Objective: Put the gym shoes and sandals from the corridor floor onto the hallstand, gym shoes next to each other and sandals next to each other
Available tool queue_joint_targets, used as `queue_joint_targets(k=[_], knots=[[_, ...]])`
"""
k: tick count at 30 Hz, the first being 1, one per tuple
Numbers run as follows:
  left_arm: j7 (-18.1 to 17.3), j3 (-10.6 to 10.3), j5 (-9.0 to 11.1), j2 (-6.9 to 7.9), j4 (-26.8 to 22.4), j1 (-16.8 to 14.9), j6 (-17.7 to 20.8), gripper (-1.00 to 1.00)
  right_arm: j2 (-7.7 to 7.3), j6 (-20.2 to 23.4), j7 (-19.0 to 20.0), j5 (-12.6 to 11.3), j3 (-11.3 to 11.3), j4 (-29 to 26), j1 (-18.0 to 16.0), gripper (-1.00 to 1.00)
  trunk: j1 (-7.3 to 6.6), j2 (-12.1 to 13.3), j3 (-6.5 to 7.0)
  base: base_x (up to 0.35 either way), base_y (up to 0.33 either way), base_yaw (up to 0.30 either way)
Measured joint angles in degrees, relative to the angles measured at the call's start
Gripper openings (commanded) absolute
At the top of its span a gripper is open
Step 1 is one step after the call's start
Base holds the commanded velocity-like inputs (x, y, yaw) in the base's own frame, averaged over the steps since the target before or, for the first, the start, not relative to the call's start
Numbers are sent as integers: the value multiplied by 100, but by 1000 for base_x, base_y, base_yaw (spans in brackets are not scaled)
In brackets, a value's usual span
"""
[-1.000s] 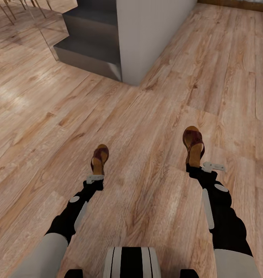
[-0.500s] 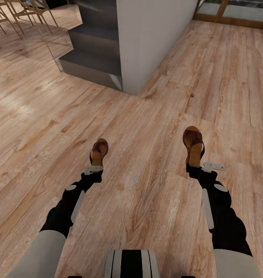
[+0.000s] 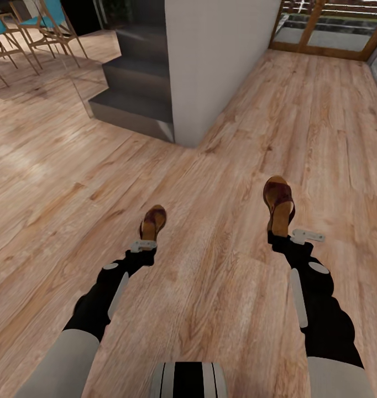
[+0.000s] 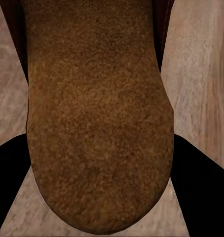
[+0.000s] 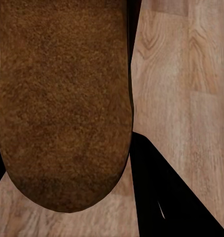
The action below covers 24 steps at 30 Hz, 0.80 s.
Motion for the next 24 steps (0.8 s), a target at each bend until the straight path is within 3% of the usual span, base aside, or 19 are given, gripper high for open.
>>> queue_joint_targets(k=[24], knots=[[1,-61,6,-85,36,0,23,-100,2,0,0,6,1,6,1,-100,-62,32,552,0,0,-273]])
